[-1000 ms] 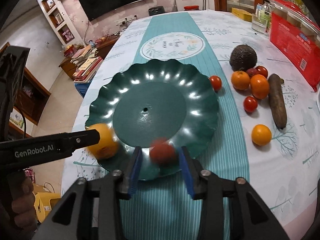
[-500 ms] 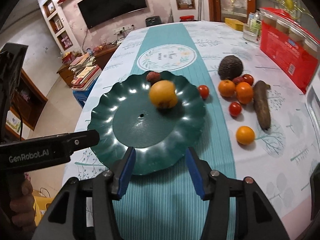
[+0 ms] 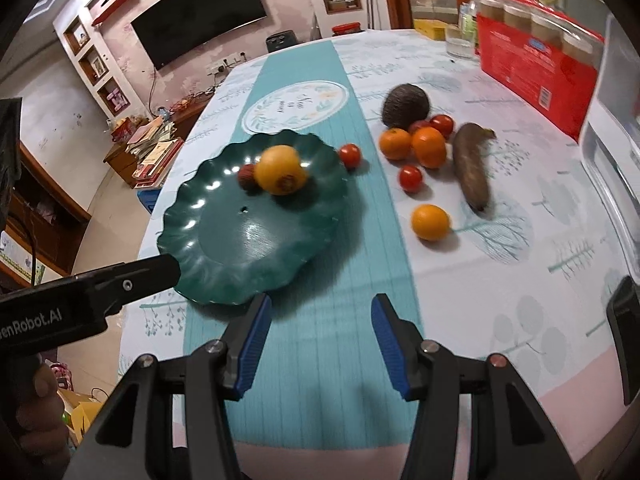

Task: Organize fruits
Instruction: 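Withdraw both tools from the plate back toward the fruits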

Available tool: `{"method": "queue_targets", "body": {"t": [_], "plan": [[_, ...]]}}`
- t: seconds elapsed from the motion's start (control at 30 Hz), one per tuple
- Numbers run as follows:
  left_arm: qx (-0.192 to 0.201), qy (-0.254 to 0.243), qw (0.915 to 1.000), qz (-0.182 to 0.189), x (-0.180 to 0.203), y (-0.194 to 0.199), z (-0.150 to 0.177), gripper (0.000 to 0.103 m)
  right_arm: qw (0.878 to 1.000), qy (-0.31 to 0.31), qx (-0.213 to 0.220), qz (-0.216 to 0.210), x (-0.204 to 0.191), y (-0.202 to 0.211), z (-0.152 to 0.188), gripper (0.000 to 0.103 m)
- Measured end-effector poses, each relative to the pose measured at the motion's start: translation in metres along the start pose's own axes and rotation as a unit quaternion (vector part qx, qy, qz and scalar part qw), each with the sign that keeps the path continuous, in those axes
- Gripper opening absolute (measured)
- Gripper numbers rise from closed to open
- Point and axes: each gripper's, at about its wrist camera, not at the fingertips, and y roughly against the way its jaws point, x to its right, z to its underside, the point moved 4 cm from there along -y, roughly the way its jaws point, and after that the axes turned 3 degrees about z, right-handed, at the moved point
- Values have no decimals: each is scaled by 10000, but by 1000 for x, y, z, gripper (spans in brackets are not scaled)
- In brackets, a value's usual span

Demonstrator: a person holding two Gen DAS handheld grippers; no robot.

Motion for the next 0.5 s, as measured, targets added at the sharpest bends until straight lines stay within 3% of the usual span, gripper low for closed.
{"method": "queue_targets", "body": {"t": [0.5], "plan": [[-47,101,9999,62,89,-25,-1,72,9991,-122,-372,-164,93,6,-13,52]]}}
